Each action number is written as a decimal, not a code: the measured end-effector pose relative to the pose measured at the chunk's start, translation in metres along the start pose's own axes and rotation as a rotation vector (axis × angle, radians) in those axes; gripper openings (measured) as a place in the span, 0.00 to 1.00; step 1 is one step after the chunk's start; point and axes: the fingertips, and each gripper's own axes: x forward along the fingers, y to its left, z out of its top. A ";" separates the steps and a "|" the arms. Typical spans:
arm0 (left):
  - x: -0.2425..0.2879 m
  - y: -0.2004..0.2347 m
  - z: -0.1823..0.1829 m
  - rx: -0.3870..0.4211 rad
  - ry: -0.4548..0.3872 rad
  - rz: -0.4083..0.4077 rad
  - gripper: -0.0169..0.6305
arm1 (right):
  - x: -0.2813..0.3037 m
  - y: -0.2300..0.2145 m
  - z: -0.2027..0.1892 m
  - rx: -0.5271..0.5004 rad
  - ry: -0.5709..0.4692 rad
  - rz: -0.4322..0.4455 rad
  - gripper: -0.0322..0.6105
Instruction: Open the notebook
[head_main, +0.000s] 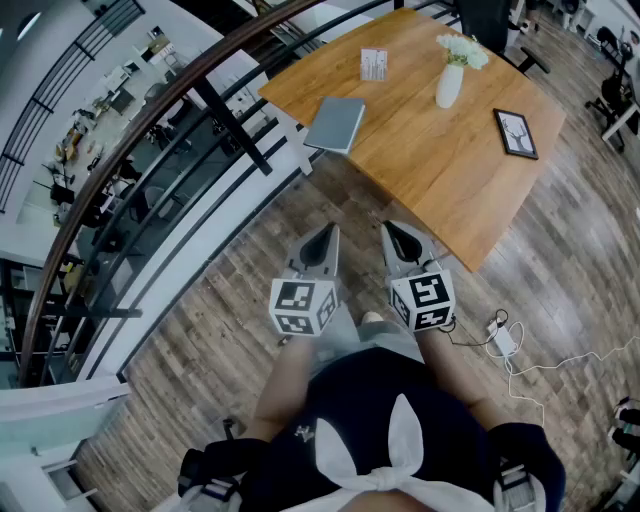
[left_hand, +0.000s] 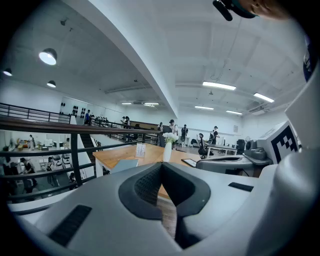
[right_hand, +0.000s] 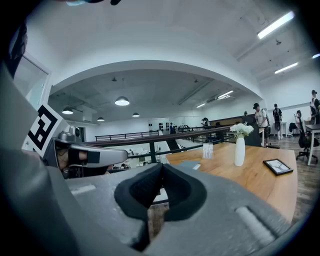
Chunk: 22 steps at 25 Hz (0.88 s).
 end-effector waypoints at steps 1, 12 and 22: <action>0.005 0.003 0.000 0.002 -0.001 -0.002 0.05 | 0.004 -0.002 0.000 0.000 0.001 0.000 0.05; 0.059 0.044 0.007 0.001 0.017 -0.032 0.05 | 0.062 -0.033 0.007 0.016 0.003 -0.041 0.05; 0.118 0.115 0.023 -0.003 0.048 -0.074 0.05 | 0.149 -0.047 0.017 0.027 0.031 -0.081 0.05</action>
